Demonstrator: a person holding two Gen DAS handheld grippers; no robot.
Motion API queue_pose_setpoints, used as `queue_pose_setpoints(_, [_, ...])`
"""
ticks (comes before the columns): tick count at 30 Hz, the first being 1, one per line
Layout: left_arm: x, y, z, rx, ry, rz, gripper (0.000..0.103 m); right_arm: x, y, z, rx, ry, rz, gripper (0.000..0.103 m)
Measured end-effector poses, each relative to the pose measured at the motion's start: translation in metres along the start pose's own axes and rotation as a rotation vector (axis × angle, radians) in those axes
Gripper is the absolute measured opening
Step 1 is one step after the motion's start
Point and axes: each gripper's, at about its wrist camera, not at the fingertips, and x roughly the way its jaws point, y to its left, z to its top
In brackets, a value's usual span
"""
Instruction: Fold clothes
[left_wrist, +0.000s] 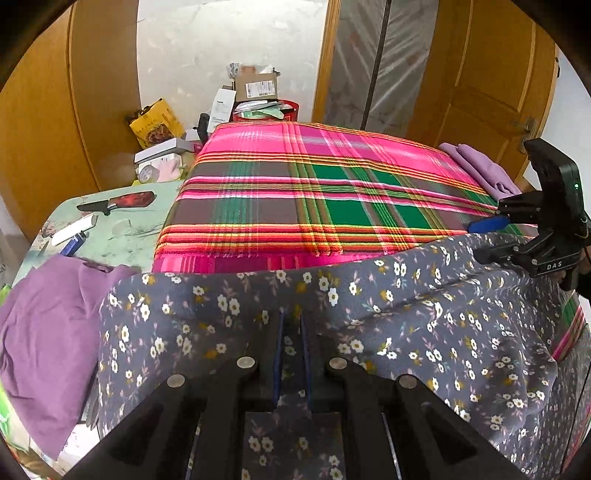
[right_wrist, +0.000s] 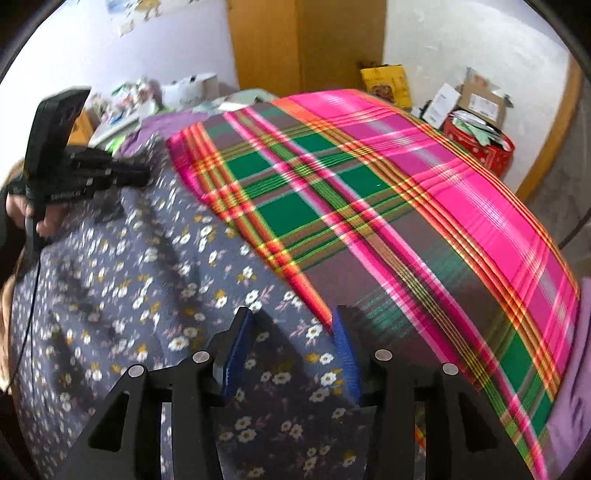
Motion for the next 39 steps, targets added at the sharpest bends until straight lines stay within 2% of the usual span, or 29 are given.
queue_pose_setpoints(1, [0.000, 0.000, 0.000, -0.001, 0.000, -0.001, 0.008, 0.000, 0.003, 0.001, -0.013, 0.010, 0.004, 0.030])
queue_pose_setpoints(4, [0.000, 0.002, 0.000, -0.005, 0.003, -0.004, 0.008, -0.001, 0.013, 0.003, -0.058, 0.032, 0.001, 0.012])
queue_pose_setpoints(6, [0.000, 0.003, 0.004, -0.015, 0.001, 0.001, 0.008, 0.000, 0.019, 0.005, -0.095, 0.033, -0.046, 0.005])
queue_pose_setpoints(7, [0.000, 0.004, 0.006, -0.026, -0.007, 0.009, 0.008, 0.000, 0.021, 0.007, -0.109, 0.029, -0.076, 0.005])
queue_pose_setpoints(11, [-0.003, 0.011, 0.019, -0.083, -0.054, 0.030, 0.008, -0.003, 0.010, 0.017, -0.035, -0.042, -0.200, 0.005])
queue_pose_setpoints(13, [-0.010, 0.017, 0.022, -0.117, -0.076, 0.032, 0.008, 0.001, 0.004, 0.018, 0.011, -0.034, -0.192, 0.009])
queue_pose_setpoints(15, [-0.018, 0.024, 0.021, -0.121, -0.097, 0.056, 0.008, 0.006, 0.007, 0.013, -0.001, -0.001, -0.192, 0.011])
queue_pose_setpoints(18, [-0.030, 0.046, 0.018, -0.149, -0.117, 0.105, 0.008, -0.005, 0.012, 0.005, -0.007, -0.026, -0.193, 0.029])
queue_pose_setpoints(21, [-0.037, 0.076, 0.011, -0.229, -0.121, 0.144, 0.008, -0.018, 0.009, 0.001, 0.038, -0.065, -0.172, 0.030])
queue_pose_setpoints(24, [-0.037, 0.103, 0.004, -0.312, -0.107, 0.162, 0.016, -0.023, 0.008, -0.001, 0.051, -0.081, -0.174, 0.030])
queue_pose_setpoints(27, [-0.032, 0.116, 0.000, -0.342, -0.092, 0.153, 0.020, -0.021, 0.009, -0.001, 0.051, -0.075, -0.174, 0.030])
queue_pose_setpoints(32, [-0.014, 0.122, -0.003, -0.358, -0.045, 0.076, 0.032, -0.015, 0.017, 0.003, 0.025, -0.072, -0.153, 0.030])
queue_pose_setpoints(39, [0.004, 0.121, -0.001, -0.340, -0.009, 0.048, 0.035, -0.006, 0.024, 0.006, -0.003, -0.055, -0.136, 0.030])
